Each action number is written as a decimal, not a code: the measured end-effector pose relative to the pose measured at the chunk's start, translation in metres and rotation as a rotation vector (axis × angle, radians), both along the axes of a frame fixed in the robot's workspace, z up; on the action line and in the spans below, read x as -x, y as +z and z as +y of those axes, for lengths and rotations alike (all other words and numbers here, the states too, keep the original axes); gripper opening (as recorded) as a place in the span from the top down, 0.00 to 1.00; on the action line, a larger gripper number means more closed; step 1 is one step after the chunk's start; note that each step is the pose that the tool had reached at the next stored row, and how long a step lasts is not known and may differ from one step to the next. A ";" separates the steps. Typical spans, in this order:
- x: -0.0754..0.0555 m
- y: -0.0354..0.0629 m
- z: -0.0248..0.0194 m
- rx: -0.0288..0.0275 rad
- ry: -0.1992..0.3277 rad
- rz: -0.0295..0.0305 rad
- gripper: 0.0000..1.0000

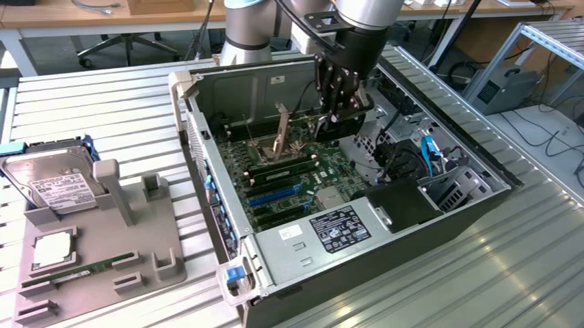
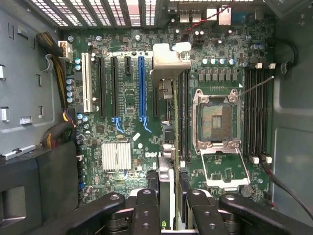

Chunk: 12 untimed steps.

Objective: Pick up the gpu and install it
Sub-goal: 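Insert the gpu into the slot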

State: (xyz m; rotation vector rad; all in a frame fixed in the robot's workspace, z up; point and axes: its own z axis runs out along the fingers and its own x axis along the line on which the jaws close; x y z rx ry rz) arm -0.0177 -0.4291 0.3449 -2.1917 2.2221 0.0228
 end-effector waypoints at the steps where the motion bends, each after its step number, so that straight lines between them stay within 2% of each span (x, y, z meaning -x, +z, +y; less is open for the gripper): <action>1: 0.000 -0.0002 -0.0002 0.0000 0.000 0.0000 0.73; 12: 0.003 -0.0013 -0.0010 0.0000 0.000 0.0000 0.73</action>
